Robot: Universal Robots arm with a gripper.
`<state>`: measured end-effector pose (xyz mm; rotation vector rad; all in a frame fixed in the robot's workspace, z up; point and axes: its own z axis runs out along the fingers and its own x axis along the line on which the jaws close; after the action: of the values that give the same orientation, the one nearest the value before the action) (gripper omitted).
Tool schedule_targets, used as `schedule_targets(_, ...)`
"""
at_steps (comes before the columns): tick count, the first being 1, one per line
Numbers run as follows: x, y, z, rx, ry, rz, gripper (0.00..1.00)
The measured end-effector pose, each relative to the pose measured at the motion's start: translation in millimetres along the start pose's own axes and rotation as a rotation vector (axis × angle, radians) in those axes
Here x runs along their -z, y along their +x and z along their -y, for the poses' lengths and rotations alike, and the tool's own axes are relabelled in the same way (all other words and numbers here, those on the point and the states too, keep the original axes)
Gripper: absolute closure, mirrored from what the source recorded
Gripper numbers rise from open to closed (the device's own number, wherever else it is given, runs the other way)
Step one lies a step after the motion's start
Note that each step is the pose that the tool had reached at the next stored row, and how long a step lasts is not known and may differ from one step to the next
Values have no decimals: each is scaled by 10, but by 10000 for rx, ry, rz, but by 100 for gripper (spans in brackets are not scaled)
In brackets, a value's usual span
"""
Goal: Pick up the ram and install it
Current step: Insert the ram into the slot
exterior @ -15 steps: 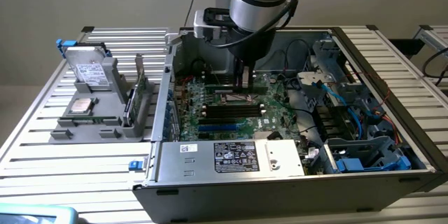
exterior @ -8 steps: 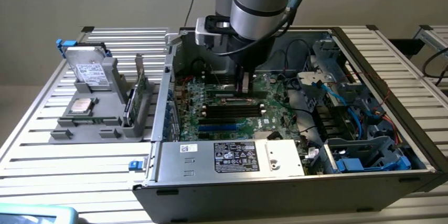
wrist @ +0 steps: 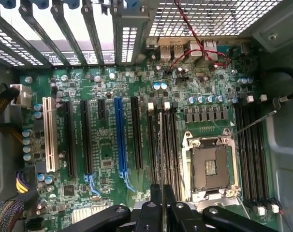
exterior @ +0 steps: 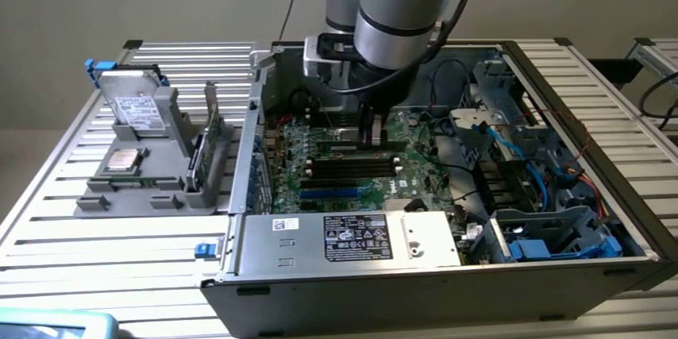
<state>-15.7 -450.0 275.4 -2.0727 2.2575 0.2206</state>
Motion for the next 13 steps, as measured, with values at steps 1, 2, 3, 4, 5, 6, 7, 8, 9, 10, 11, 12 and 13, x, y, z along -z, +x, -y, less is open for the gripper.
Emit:
schedule_targets(1, -16, 1, -7, 87, 20, -2, 86)
schedule_targets(2, -32, 3, -13, 175, 36, -3, 86)
schedule_targets(3, -48, 5, -19, 262, 51, -5, 86)
schedule_targets(4, -65, 7, -25, 351, 67, -6, 86)
schedule_targets(5, -84, 7, -31, 434, 90, -4, 86)
schedule_targets(6, -102, 4, -34, 493, 105, -6, 86)
schedule_targets(7, -121, 0, -36, 549, 118, -7, 86)
schedule_targets(8, -140, -10, -36, 584, 122, -9, 86)
schedule_targets(9, -161, -25, -37, 605, 124, -8, 86)
schedule_targets(10, -183, -43, -37, 620, 124, -8, 86)
schedule_targets(11, -204, -63, -38, 629, 123, -7, 86)
schedule_targets(12, -228, -89, -39, 630, 123, -4, 86)
schedule_targets(13, -249, -111, -42, 631, 123, -1, 86)
